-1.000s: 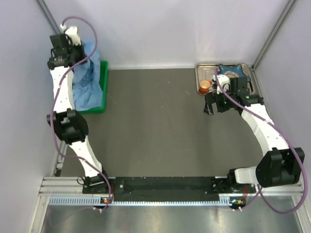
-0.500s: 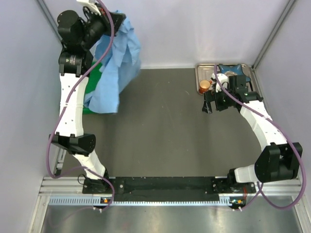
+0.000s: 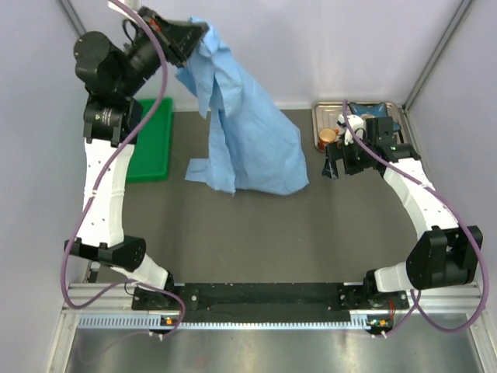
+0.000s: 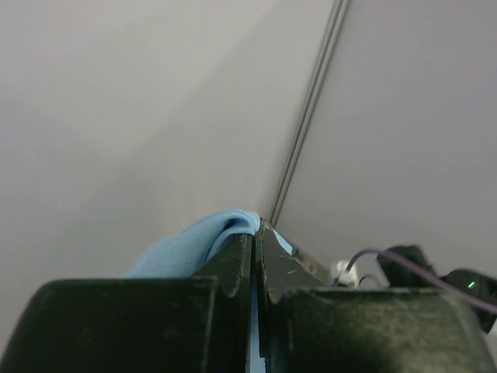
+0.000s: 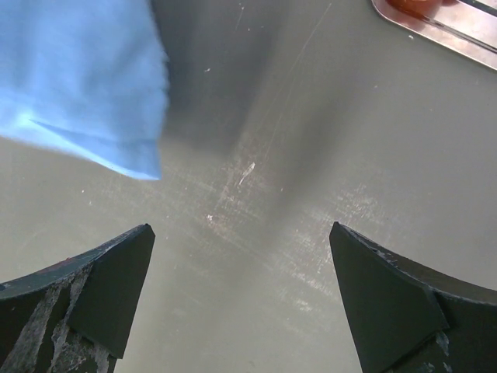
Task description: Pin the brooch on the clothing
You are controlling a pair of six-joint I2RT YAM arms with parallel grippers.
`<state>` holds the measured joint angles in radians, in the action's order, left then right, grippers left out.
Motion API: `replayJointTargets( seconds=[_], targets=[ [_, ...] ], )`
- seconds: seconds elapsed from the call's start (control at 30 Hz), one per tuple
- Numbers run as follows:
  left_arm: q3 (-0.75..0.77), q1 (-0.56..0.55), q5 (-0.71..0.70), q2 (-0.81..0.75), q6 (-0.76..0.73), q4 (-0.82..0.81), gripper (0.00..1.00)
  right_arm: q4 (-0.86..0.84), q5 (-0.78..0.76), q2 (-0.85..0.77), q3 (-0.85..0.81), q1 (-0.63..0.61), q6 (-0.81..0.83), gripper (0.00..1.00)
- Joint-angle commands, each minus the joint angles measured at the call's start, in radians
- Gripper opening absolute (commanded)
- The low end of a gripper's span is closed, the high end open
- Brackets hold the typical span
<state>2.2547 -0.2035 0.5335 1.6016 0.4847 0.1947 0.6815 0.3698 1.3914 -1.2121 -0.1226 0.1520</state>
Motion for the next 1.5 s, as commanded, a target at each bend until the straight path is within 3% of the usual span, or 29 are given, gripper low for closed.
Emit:
replayJointTargets(
  seconds=[0.0, 0.13, 0.27, 0.33, 0.4, 0.5, 0.6, 0.7, 0.73, 0.83, 0.9, 0.93, 1.03, 1.1, 1.27, 1.4, 1.47],
  targets=[
    [-0.207, -0.004, -0.042, -0.049, -0.253, 0.173, 0.0, 0.004, -0.003, 0.006, -0.055, -0.009, -0.003, 0.99],
    [-0.167, 0.01, -0.222, 0.018, -0.373, 0.268, 0.0, 0.007, -0.005, 0.027, -0.076, -0.008, -0.003, 0.99],
    [0.145, 0.053, -0.403, 0.191, -0.348, 0.281, 0.0, 0.018, 0.004, 0.055, -0.116, -0.006, -0.014, 0.99],
    [0.215, 0.058, -0.379, 0.221, -0.333, 0.22, 0.0, 0.021, 0.015, 0.057, -0.124, 0.006, -0.019, 0.99],
    [0.21, 0.05, -0.248, 0.213, -0.315, 0.146, 0.0, 0.027, 0.035, 0.06, -0.136, 0.027, -0.028, 0.99],
    [0.16, -0.025, -0.094, 0.192, -0.343, 0.176, 0.0, 0.038, 0.092, 0.07, -0.164, 0.102, -0.049, 0.99],
    [0.024, -0.176, 0.017, 0.133, -0.486, 0.317, 0.0, 0.056, 0.161, 0.083, -0.187, 0.191, -0.065, 0.99],
    [-0.186, -0.4, 0.074, 0.058, -0.691, 0.48, 0.0, 0.075, 0.19, 0.093, -0.191, 0.253, -0.055, 0.99],
    [-0.235, -0.521, 0.086, 0.044, -0.792, 0.526, 0.0, 0.082, 0.192, 0.096, -0.191, 0.261, -0.046, 0.99],
    [-0.444, -0.705, 0.144, 0.031, -0.998, 0.734, 0.0, 0.105, 0.196, 0.103, -0.191, 0.274, -0.022, 0.99],
    [-0.493, -0.757, 0.174, 0.044, -1.096, 0.833, 0.0, 0.113, 0.204, 0.104, -0.19, 0.274, -0.014, 0.99],
    [-0.512, -0.772, 0.187, 0.064, -1.124, 0.862, 0.15, 0.119, 0.208, 0.104, -0.19, 0.273, -0.008, 0.99],
    [-0.438, -0.746, 0.123, 0.112, -1.143, 0.968, 0.59, 0.135, 0.241, 0.109, -0.181, 0.271, 0.004, 0.99],
    [-0.391, -0.683, 0.195, 0.118, -1.114, 1.011, 0.99, 0.139, 0.259, 0.115, -0.17, 0.267, 0.009, 0.99],
    [-0.411, -0.357, 0.312, 0.046, -0.982, 0.87, 0.99, 0.136, 0.265, 0.141, -0.173, 0.192, 0.021, 0.99],
    [-0.604, -0.087, 0.307, -0.014, -0.729, 0.568, 0.96, 0.135, 0.276, 0.191, -0.196, 0.082, 0.029, 0.99],
    [-0.704, -0.015, 0.324, -0.026, -0.651, 0.415, 0.95, 0.135, 0.288, 0.202, -0.21, 0.013, 0.035, 0.99]
  ],
)
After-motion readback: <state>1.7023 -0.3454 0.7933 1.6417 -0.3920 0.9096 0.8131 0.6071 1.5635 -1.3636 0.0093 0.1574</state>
